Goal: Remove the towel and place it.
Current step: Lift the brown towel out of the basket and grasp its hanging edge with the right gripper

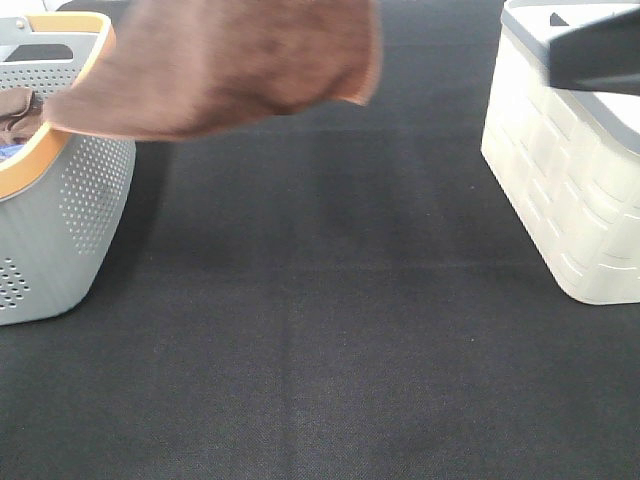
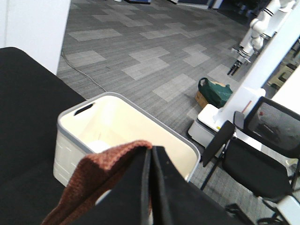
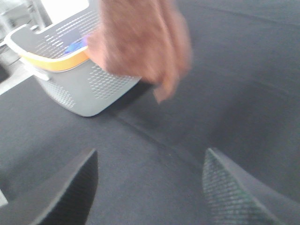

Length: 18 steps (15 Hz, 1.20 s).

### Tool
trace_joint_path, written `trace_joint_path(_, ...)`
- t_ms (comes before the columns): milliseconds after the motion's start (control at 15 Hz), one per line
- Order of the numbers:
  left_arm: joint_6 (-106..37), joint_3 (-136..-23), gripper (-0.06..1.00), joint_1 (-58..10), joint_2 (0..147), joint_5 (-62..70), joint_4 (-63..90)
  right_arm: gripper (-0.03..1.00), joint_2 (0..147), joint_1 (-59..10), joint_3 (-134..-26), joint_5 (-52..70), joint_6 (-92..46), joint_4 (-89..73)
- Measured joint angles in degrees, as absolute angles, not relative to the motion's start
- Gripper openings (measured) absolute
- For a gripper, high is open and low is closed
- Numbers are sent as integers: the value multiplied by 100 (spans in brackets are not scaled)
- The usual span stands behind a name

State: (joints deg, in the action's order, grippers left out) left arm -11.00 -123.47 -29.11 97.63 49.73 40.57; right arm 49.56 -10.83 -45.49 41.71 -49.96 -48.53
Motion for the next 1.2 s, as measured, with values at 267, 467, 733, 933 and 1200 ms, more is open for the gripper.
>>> trace_joint_path(267, -1106, -12347, 0, -3243, 9786, 4968, 4016, 73, 5684, -1450, -4687, 3529, -5071, -4744)
trace_joint_path(467, -1106, -12347, 0, -3443, 9786, 4968, 3994, 76, 5942, -1450, -4687, 3249, -5071, -4744)
trace_joint_path(733, -1106, -12347, 0, -3501, 9786, 4962, 4005, 76, 6033, -1450, -4715, 3025, -5071, -4750)
trace_joint_path(933, -1106, -12347, 0, -3501, 9786, 4962, 4005, 67, 6033, -1450, -4715, 3060, -5071, -4756)
trace_joint_path(1200, -1106, -12347, 0, -3501, 9786, 4962, 4005, 59, 6033, -1450, -4715, 3610, -5357, -5306)
